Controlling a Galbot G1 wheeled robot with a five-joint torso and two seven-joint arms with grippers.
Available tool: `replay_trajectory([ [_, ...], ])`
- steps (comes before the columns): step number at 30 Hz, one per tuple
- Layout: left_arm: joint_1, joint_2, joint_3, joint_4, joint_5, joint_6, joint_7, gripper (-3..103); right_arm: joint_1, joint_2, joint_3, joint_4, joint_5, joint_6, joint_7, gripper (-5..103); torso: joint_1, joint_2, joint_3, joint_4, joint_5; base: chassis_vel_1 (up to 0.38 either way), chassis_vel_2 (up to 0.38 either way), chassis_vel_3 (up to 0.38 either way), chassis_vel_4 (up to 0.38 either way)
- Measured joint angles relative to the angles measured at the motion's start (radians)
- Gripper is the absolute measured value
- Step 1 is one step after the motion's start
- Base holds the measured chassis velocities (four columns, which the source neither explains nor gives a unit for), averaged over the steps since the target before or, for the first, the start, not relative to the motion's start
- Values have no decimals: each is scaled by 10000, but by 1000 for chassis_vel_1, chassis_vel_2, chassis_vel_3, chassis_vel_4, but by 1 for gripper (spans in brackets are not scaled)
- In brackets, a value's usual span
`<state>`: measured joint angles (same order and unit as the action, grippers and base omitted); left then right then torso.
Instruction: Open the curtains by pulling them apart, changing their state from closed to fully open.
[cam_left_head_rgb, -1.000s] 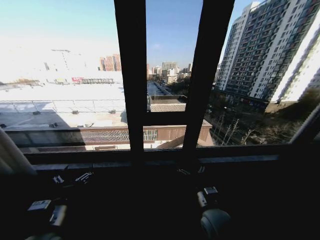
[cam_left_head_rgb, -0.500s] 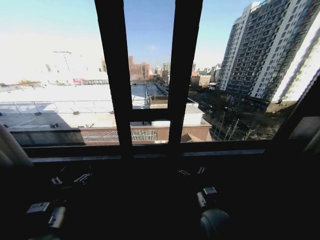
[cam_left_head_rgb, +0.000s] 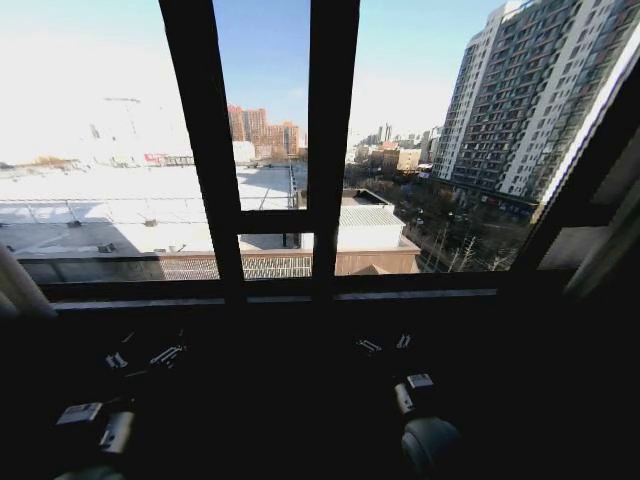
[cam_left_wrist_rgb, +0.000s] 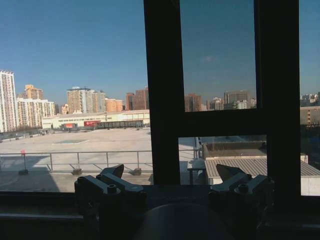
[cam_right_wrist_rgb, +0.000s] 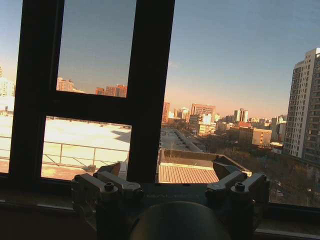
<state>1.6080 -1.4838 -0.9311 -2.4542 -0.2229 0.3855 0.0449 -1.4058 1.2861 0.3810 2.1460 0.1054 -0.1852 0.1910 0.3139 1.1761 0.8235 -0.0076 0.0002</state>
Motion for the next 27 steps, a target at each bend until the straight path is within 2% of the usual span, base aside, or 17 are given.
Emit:
replay_trajectory([
  [8,-34,-3,-6,11,-47,-1,13,100,-52,-5,57,-59,-27,213,-10,100,2,-1,1,-2,2,18,-361,-11,361],
  [13,-59,-3,-30,64,-54,-32,3,100,11,28,96,-316,-217,588,-15,100,-1,-1,1,1,-7,95,-338,-87,324],
  [15,-58,-6,-35,69,-65,-43,5,100,25,49,125,-383,-251,619,-10,100,-12,9,-6,-1,7,87,-167,-77,161],
  [20,-90,-18,-36,157,-308,-173,1,100,81,45,128,-415,-248,603,-20,100,-6,1,0,-2,-5,56,-74,-48,84],
  [22,-128,-30,-26,285,-796,-463,31,100,153,29,132,-390,-101,378,-136,100,3,-2,3,0,-6,2,50,9,-23],
  [24,-136,-55,-36,392,-1195,-722,371,100,245,-16,157,-259,308,-81,-243,100,9,-5,4,0,-2,-14,84,13,-94],
  [25,-125,-56,-47,457,-1331,-911,599,100,350,-58,214,-112,737,-500,-333,100,11,-5,5,-1,-3,-20,68,17,-27],
  [26,-125,-56,-47,457,-1331,-911,599,100,350,-58,214,-112,737,-500,-333,100,11,-5,5,-1,-3,-20,68,17,-27],
  [27,-114,-55,-49,498,-1364,-1008,682,100,443,-89,280,-17,1016,-812,-395,100,10,-6,5,-1,-4,0,0,0,0],
])
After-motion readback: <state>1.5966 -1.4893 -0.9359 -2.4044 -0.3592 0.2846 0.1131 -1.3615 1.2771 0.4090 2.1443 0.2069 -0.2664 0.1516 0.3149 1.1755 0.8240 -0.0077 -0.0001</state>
